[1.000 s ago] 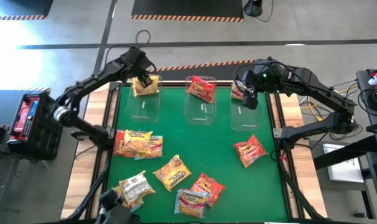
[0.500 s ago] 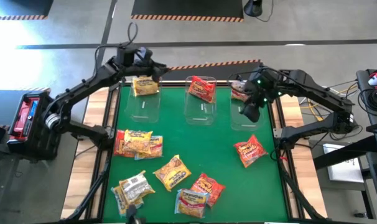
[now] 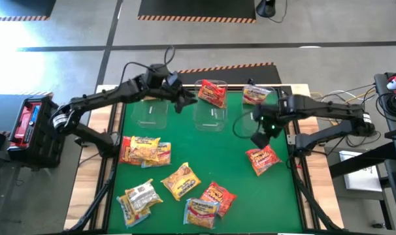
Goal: Sort Maruchan noodles
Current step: Put the orange noodle pack into the middle transparent bin
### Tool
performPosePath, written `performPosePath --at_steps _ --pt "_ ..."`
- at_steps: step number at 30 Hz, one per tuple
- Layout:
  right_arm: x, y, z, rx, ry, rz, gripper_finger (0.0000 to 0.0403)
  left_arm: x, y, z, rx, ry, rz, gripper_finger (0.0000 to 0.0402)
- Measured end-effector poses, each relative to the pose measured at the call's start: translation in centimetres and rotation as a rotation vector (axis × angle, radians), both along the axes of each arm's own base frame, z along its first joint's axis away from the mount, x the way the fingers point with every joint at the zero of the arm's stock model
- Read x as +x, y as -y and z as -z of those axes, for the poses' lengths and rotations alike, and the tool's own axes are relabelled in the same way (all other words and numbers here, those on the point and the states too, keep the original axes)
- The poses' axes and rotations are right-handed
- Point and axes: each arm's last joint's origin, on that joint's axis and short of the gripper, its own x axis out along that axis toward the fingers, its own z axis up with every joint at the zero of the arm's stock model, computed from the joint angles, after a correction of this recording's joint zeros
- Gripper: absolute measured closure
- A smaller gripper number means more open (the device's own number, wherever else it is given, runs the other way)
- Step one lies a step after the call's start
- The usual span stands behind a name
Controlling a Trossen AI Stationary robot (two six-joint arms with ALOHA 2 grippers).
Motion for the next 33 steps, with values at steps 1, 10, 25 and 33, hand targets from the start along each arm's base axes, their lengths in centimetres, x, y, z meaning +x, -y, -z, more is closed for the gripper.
performPosePath --at_steps 1,10,25,33 --pt "-0.1 -0.4 0.4 0.007 -0.026 0.005 0.0154 0.2 0.5 -0.1 -0.005 0.008 0.014 0.0237" --pt "-0.9 -2.6 5.2 -0.029 -0.220 -0.016 0.0154 2.4 4.6 -2.0 -0.024 0.193 0.003 0.0237" --pt "-1.3 -3.1 11.5 -0.095 -0.208 -0.069 0.0154 3.5 8.9 -3.6 -0.081 0.356 -0.128 0.0237" --pt "-1.5 -2.9 14.0 -0.146 -0.185 -0.015 0.0154 3.6 10.1 -3.9 -0.103 0.399 -0.174 0.0237"
